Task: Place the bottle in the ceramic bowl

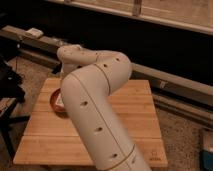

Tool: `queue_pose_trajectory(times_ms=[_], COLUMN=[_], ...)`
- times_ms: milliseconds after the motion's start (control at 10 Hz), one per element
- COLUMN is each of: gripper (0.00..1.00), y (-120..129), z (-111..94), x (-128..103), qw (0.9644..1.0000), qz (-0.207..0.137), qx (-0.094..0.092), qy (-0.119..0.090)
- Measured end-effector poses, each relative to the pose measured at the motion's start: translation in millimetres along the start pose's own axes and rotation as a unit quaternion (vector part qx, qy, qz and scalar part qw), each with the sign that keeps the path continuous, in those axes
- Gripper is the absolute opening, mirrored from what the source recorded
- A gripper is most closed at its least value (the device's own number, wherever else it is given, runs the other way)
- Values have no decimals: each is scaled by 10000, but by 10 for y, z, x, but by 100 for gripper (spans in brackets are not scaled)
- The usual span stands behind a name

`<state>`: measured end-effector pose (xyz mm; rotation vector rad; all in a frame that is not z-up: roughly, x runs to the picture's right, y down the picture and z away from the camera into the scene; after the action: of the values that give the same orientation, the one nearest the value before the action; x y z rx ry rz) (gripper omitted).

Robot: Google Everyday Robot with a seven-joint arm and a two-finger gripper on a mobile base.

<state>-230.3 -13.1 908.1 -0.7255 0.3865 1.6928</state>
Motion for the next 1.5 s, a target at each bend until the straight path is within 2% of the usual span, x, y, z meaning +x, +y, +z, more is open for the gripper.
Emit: queue_pose_trajectory(times_ms=[200, 300, 400, 700, 800, 1500], gripper=[34, 35, 40, 71, 78, 80], y=[-4, -3, -2, 0, -1, 2], z=[-1, -1, 0, 0, 0, 1], x=[-1, -1, -1, 0, 0, 1], qw=[10000, 10000, 10000, 10000, 10000, 10000], qz=[3, 2, 1, 0, 0, -1], qx=[0, 0, 0, 0, 0, 0], qy=[0, -1, 0, 0, 1, 1])
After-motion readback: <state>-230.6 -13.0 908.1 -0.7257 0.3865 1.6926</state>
